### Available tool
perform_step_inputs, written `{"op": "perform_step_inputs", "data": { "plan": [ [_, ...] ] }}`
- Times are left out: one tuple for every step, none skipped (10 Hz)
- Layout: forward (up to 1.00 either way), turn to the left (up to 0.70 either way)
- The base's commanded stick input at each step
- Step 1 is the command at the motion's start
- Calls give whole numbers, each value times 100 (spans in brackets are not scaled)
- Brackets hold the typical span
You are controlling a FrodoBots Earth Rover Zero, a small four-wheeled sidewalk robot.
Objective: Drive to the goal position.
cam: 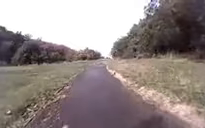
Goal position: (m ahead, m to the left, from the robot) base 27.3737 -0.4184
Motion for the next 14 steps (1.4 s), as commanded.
{"op": "perform_step_inputs", "data": {
  "plan": [
    [100, 0],
    [100, 0],
    [100, 0],
    [100, 0],
    [100, 0],
    [100, 0],
    [100, 0],
    [100, 0],
    [100, -1],
    [100, -7],
    [100, -18],
    [100, -33],
    [100, -20],
    [100, -8]
  ]
}}
